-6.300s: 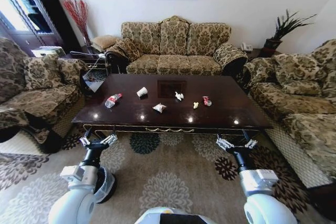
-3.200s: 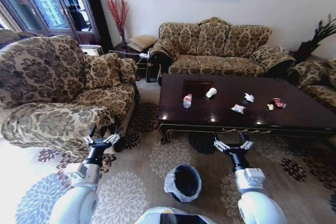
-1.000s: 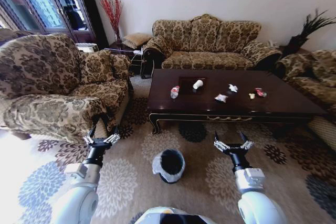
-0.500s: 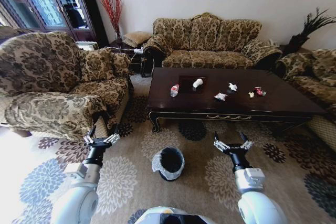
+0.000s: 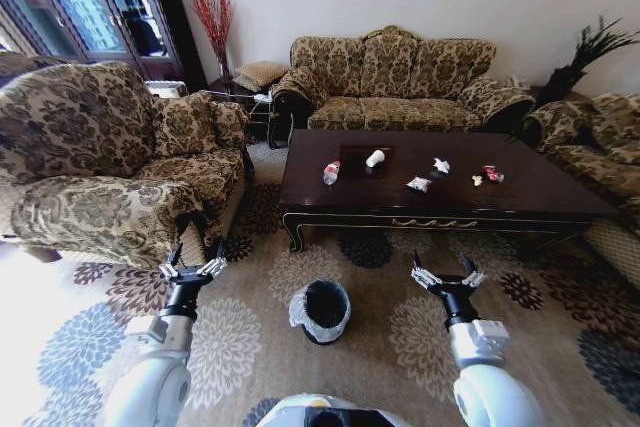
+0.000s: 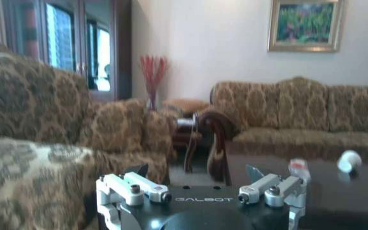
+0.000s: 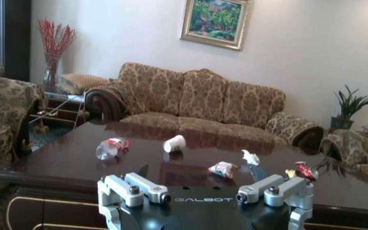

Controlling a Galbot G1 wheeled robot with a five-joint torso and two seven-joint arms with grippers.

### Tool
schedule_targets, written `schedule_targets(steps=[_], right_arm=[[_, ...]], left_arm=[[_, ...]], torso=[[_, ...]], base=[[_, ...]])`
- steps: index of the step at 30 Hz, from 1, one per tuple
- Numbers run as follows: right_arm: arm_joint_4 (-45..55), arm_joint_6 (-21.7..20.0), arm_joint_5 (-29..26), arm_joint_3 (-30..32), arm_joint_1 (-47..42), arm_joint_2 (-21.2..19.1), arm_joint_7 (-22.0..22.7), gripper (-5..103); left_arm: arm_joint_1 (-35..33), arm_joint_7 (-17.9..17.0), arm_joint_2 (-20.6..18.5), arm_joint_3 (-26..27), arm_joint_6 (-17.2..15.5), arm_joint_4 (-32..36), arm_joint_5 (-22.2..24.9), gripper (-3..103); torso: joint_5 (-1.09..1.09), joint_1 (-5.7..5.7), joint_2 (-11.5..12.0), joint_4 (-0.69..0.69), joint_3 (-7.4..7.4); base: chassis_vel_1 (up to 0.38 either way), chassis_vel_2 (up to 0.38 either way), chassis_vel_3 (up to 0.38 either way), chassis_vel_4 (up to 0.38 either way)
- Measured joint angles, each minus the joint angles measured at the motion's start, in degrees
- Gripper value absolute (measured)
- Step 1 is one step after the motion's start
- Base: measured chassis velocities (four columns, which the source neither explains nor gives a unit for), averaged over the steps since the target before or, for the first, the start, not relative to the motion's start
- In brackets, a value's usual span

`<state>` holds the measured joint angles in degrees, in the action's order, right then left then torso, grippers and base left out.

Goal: Move to the front of the table and place the trash on the table into the trash bin.

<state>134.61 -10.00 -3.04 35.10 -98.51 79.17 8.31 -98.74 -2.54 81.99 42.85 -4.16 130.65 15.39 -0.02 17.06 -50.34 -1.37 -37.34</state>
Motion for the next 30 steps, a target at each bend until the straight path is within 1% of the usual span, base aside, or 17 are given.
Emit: schedule_targets(steps=[2,4,5,7,9,10,12,13,15,16,18,20,22,24,30], right_arm=[[-0.11,0.0,0.01,-0.05,-0.06,-0.01,-0.18,100],[0.2,-0.12,-0.04,0.0,-0.21,-0.13,-0.19,100],[0.2,-0.12,-0.04,0.0,-0.21,-0.13,-0.19,100],[0.47,-0.27,-0.09,0.06,-0.29,-0.3,-0.17,100],[0.63,-0.31,-0.07,0.16,-0.49,-0.49,-0.04,100],[0.75,-0.32,-0.06,0.17,-0.65,-0.52,0.02,100],[0.89,-0.36,-0.06,0.18,-0.79,-0.54,0.07,100],[1.22,-0.46,-0.05,0.25,-1.18,-0.61,0.14,100],[1.4,-0.51,-0.05,0.42,-1.6,-0.72,0.38,100],[1.4,-0.51,-0.05,0.42,-1.6,-0.72,0.38,100],[1.4,-0.54,-0.02,0.45,-1.77,-0.72,0.78,100],[1.41,-1.09,0.03,0.44,-1.8,-0.51,1.11,100],[1.46,-1.63,0.04,0.41,-1.8,-0.41,1.25,100],[1.89,-3.53,-0.12,0.3,-1.8,-0.02,1.47,100],[1.92,-3.77,-0.17,0.19,-1.73,0.69,1.02,100]], left_arm=[[1.35,-0.47,-0.5,-2.9,-0.67,-5.4,-0.66,100],[2.89,-0.99,-0.5,-6.03,-1.93,-9.77,-1.12,100],[2.89,-0.99,-0.5,-6.03,-1.93,-9.77,-1.12,100],[4.29,-1.38,-0.2,-9.2,-3.37,-12.38,-0.92,100],[7.23,-2.22,0.21,-14.63,-5.09,-17.67,-0.58,100],[8.03,-2.46,0.25,-16.03,-5.17,-19.55,-0.78,100],[8.54,-2.59,0.25,-16.93,-5.19,-20.89,-1.0,100],[9.52,-2.69,0.09,-18.96,-4.99,-24.27,-1.51,100],[10.5,-2.72,-0.13,-20.56,-4.32,-27.9,-2.08,100],[10.5,-2.72,-0.13,-20.56,-4.32,-27.9,-2.08,100],[11.49,-2.71,-0.15,-21.29,-3.42,-30.74,-2.66,100],[12.26,-2.69,0.13,-21.36,-2.92,-31.77,-2.78,100],[12.43,-2.67,0.15,-21.32,-2.9,-31.79,-2.74,100],[12.96,-2.63,-0.12,-21.1,-2.9,-31.76,-2.62,100],[12.93,-2.47,-0.54,-20.72,-2.88,-30.63,-2.66,100]], torso=[[0.03,0.0,0.0,0.02,0.0],[0.02,0.01,0.01,0.0,-0.01],[0.02,0.01,0.01,0.0,-0.01],[0.03,0.01,0.01,0.0,-0.01],[0.02,0.0,0.0,0.02,0.0],[0.01,0.0,0.0,0.03,0.0],[0.01,0.01,0.0,0.03,0.0],[0.02,0.01,0.01,0.02,-0.01],[0.02,0.01,0.01,0.0,-0.01],[0.02,0.01,0.01,0.0,-0.01],[0.02,0.0,0.0,0.0,0.0],[0.02,0.0,0.0,0.01,0.0],[0.01,0.01,0.01,0.0,0.0],[0.02,0.01,0.01,0.0,-0.01],[0.02,0.0,0.0,0.01,0.0]], base=[[0.0,0.0,0.0,0.0],[0.0,0.0,0.0,0.0],[0.0,0.0,0.0,0.0],[0.0,0.0,0.0,0.0],[0.0,0.0,0.0,0.0],[0.0,0.0,0.0,0.0],[0.0,0.0,0.0,0.0],[0.0,0.0,0.0,0.0],[0.0,0.0,0.0,0.0],[0.0,0.0,0.0,0.0],[0.0,0.0,0.0,0.0],[0.0,0.0,0.0,0.0],[0.0,0.0,0.0,0.0],[0.0,0.0,0.0,0.0],[0.0,0.0,0.0,0.0]])
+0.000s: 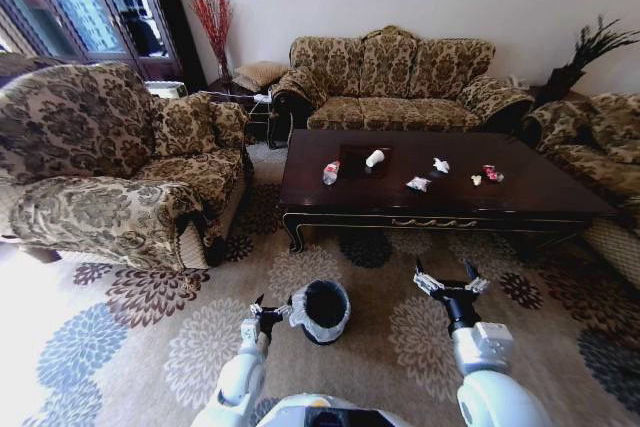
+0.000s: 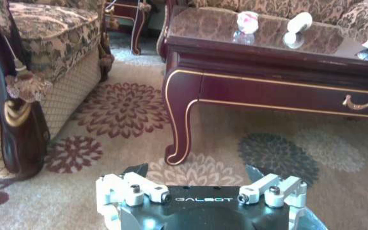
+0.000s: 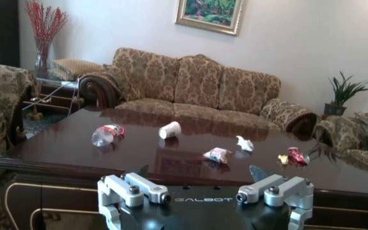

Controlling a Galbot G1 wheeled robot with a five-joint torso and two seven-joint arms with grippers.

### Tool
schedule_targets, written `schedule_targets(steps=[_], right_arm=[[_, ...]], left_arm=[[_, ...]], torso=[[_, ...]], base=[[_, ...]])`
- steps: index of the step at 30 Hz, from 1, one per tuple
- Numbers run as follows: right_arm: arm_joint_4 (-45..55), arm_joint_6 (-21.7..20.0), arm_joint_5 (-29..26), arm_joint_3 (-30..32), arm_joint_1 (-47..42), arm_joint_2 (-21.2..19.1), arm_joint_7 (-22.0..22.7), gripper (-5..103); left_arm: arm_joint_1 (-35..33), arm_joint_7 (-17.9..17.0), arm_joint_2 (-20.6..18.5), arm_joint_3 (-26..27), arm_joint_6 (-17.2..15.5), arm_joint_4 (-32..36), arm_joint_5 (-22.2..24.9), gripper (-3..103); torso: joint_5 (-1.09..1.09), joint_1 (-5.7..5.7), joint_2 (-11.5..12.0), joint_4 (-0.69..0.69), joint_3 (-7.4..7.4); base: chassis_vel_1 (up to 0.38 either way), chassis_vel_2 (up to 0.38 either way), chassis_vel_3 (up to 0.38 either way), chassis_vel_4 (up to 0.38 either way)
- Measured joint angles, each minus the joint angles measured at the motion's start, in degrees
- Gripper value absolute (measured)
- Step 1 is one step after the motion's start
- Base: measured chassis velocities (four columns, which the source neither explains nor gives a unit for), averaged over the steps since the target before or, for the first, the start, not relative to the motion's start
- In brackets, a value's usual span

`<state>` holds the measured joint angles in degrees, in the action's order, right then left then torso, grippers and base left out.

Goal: Move to the front of the table and place the trash on the table into the trash bin.

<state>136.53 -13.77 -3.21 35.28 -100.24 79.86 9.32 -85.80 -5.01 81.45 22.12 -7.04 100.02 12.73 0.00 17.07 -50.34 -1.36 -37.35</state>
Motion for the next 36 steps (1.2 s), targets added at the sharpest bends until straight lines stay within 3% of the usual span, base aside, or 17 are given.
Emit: schedule_targets(steps=[9,19,20,22,32,36], right_arm=[[-0.5,0.32,0.8,-0.54,0.27,0.39,-0.53,100],[-0.92,2.26,1.71,-0.68,-0.29,1.09,-2.45,100],[-1.09,2.71,1.97,-0.7,-0.51,1.23,-2.56,100],[-1.38,3.4,3.2,-0.82,-0.72,1.41,-2.21,100],[-2.16,5.16,5.9,-1.16,-1.02,1.76,-0.6,100],[-2.49,5.53,6.34,-1.51,-0.88,1.92,-0.02,100]], left_arm=[[-1.97,1.05,0.3,1.03,1.13,2.4,-1.46,100],[-3.16,1.44,0.47,2.25,2.66,4.04,-2.35,100],[-3.38,1.48,0.56,2.32,2.9,4.08,-2.48,100],[-3.7,1.52,0.6,2.53,3.23,4.39,-2.66,100],[-4.8,1.63,0.74,2.87,3.72,5.71,-2.92,100],[-5.26,1.71,0.72,3.27,3.89,6.29,-2.92,100]], torso=[[0.0,0.0,0.0,-0.01,0.0],[-0.02,0.0,-0.03,0.02,0.01],[0.14,0.02,0.0,0.02,-0.01],[-0.06,-0.02,-0.01,-0.02,0.01],[-0.05,0.02,-0.01,0.0,-0.01],[0.05,0.01,-0.01,0.0,0.0]], base=[[-0.043,-0.043,0.044,0.046],[-0.212,-0.23,0.216,0.194],[-0.311,-0.22,0.335,0.26],[-0.311,-0.209,0.336,0.205],[-0.222,-0.135,0.239,0.13],[0.0,0.0,0.0,0.0]])
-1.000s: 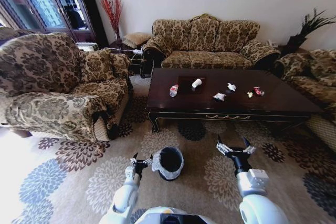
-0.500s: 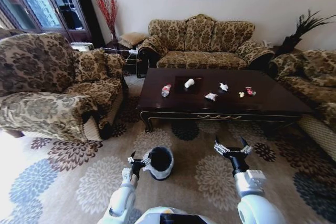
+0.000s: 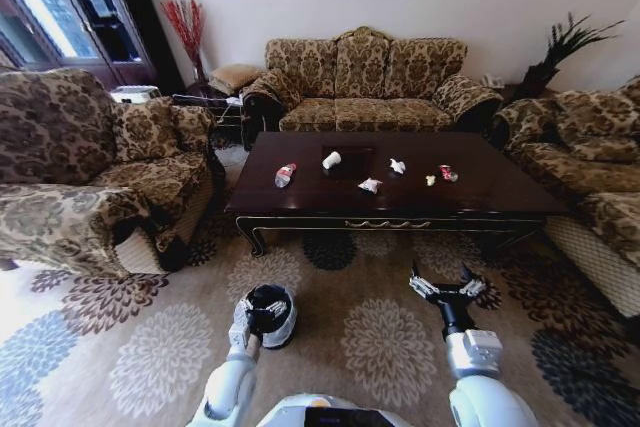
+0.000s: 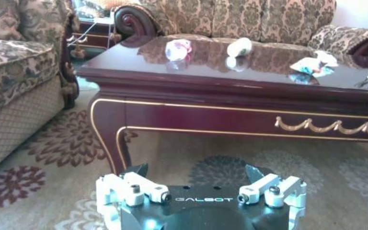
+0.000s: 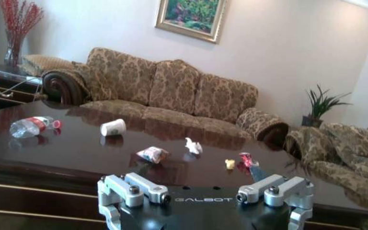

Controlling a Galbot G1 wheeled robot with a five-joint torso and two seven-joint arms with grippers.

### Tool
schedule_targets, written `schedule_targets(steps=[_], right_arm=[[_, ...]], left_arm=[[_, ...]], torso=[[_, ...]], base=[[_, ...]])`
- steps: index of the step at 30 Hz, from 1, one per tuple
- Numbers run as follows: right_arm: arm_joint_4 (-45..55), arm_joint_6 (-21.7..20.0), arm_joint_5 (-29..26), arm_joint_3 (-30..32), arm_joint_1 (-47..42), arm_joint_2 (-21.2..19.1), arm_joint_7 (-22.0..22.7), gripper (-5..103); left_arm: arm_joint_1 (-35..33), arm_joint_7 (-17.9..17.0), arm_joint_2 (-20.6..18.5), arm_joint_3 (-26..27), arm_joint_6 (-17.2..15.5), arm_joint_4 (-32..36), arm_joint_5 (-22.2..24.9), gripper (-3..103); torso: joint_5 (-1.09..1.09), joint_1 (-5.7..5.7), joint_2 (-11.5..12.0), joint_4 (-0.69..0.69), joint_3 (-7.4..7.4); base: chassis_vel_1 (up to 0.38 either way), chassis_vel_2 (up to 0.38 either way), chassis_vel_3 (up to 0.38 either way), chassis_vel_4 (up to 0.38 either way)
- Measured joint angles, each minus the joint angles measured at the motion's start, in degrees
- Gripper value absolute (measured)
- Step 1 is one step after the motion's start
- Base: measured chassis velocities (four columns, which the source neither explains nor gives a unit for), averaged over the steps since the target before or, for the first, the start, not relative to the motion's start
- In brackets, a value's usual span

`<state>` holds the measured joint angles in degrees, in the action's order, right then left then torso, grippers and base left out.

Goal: Move to the front of the table and place the trash on the table into the trash bin.

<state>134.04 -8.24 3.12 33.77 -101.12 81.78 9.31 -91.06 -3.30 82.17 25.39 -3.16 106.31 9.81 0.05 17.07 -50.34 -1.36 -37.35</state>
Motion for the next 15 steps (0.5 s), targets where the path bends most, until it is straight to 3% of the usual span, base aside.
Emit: schedule_targets(steps=[15], right_arm=[[-0.12,-0.21,-0.19,-0.1,0.35,-0.61,-0.47,100]], left_arm=[[-0.6,0.13,0.34,0.26,0.31,1.06,-0.16,100]], torso=[[-0.05,-0.02,0.0,0.0,0.01]], base=[[0.007,0.019,-0.007,-0.018]])
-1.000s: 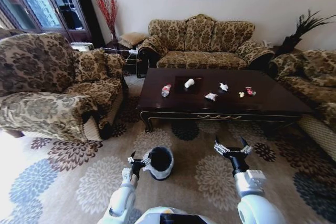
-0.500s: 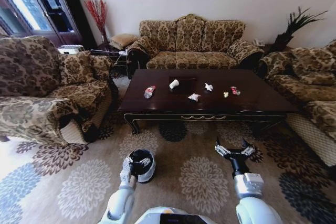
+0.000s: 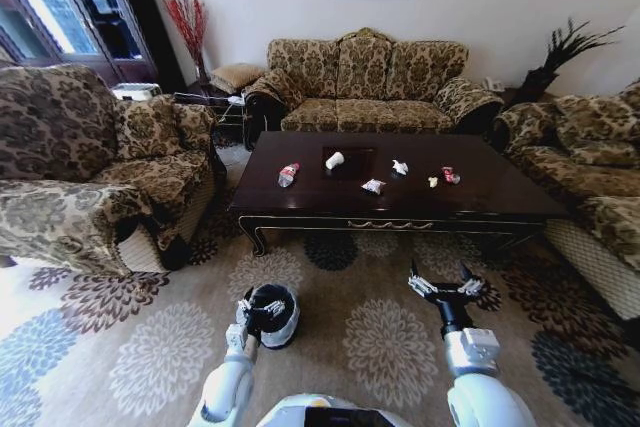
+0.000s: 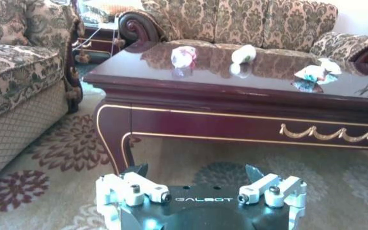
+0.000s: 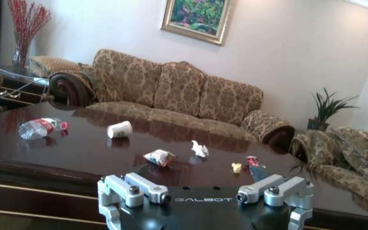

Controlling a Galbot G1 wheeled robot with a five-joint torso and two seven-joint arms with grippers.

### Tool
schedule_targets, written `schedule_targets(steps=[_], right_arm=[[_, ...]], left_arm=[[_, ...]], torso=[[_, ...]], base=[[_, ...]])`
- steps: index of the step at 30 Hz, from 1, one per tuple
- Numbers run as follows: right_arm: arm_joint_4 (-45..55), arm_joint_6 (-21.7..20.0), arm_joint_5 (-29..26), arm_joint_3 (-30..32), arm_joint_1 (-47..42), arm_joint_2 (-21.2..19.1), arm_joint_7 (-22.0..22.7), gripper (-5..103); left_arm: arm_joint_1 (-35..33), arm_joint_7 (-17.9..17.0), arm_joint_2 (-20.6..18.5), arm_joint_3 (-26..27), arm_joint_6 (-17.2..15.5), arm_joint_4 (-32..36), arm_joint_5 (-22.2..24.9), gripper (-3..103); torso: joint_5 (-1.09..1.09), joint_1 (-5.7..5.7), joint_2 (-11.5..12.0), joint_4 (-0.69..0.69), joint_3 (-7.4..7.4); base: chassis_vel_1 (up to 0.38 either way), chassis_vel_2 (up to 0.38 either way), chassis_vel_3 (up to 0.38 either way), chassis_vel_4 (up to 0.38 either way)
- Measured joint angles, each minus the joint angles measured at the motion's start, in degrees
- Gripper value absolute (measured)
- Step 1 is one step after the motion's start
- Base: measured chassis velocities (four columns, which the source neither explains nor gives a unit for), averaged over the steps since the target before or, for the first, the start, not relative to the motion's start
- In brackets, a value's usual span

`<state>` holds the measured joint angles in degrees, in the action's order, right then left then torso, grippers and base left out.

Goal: Move to the front of the table and place the trash on the table into the trash bin.

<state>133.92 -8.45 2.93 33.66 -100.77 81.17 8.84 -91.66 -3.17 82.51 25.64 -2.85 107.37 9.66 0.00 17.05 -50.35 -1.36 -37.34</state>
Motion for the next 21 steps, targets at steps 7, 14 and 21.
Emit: schedule_targets(steps=[7,14,21], right_arm=[[-0.07,0.22,0.22,-0.01,-0.02,-0.02,-0.02,100],[-0.56,0.73,0.68,-0.02,-0.04,0.31,0.32,100],[-1.46,1.83,0.53,0.63,-0.83,0.31,0.52,100]], left_arm=[[-0.45,0.0,0.38,0.15,0.14,0.39,-0.19,100],[0.24,-0.1,0.54,1.52,0.14,-1.08,0.38,100],[5.43,-0.71,-0.35,6.12,-0.96,-11.98,5.18,100]], torso=[[0.0,0.0,0.0,0.0,0.0],[-0.04,0.06,0.03,-0.02,-0.02],[-0.01,-0.03,0.0,0.01,0.02]], base=[[-0.094,0.115,0.092,-0.099],[-0.106,0.1,0.105,-0.109],[-0.016,0.028,0.011,-0.02]])
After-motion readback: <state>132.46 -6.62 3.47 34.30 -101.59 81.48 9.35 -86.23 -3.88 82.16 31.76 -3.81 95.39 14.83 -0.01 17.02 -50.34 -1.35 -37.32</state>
